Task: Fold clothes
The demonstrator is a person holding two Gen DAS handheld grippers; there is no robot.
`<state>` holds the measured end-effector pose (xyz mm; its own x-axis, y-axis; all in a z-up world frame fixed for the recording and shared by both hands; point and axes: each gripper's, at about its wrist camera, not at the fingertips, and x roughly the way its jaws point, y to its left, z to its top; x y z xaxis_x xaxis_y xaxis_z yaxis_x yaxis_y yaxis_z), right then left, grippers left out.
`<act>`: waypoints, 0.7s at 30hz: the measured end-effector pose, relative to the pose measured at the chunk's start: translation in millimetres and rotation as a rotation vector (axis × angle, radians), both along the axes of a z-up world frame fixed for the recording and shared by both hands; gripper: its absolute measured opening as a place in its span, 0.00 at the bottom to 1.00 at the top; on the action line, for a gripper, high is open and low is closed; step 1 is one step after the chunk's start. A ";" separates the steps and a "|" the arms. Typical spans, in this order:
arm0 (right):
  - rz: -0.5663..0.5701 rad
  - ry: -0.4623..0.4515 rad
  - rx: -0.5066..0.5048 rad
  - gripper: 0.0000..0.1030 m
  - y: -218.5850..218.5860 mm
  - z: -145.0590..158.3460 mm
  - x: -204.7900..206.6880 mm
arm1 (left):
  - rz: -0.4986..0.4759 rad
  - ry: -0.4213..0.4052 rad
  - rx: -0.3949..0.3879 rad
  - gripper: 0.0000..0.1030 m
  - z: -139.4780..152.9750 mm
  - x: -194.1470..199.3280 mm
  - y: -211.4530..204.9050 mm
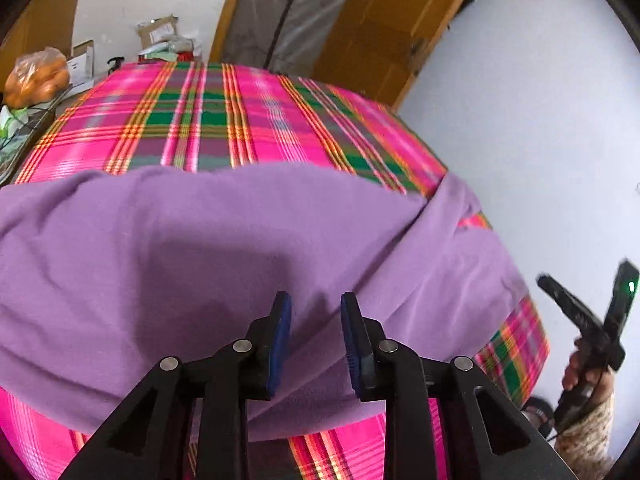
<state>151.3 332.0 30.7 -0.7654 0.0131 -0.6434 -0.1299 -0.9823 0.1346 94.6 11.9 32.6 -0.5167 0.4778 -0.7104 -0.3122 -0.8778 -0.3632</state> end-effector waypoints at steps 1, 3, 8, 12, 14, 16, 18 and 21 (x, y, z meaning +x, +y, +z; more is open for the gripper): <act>0.015 -0.003 -0.014 0.31 -3.0 -1.1 -7.3 | -0.012 -0.008 0.003 0.26 -2.5 -0.9 2.1; 0.048 -0.015 -0.037 0.31 -10.8 -1.8 -23.4 | -0.039 -0.021 0.035 0.26 -6.5 -0.5 2.1; 0.097 -0.018 -0.072 0.31 -24.5 2.6 -58.9 | -0.071 -0.045 0.063 0.26 -13.6 -0.4 -0.1; 0.122 -0.050 -0.121 0.33 -32.9 -0.2 -88.1 | -0.109 -0.076 0.114 0.26 -20.3 1.3 0.0; 0.110 -0.058 -0.142 0.33 -34.0 -0.8 -97.3 | -0.123 -0.083 0.126 0.26 -22.5 2.6 1.2; 0.106 -0.060 -0.161 0.33 -35.6 -0.9 -107.2 | -0.133 -0.088 0.130 0.26 -24.2 2.2 2.6; 0.102 -0.068 -0.181 0.33 -35.5 -1.6 -120.9 | -0.143 -0.090 0.141 0.26 -24.0 2.0 1.3; 0.080 -0.086 -0.174 0.33 -39.8 -2.1 -133.2 | -0.161 -0.089 0.161 0.26 -22.7 1.9 0.3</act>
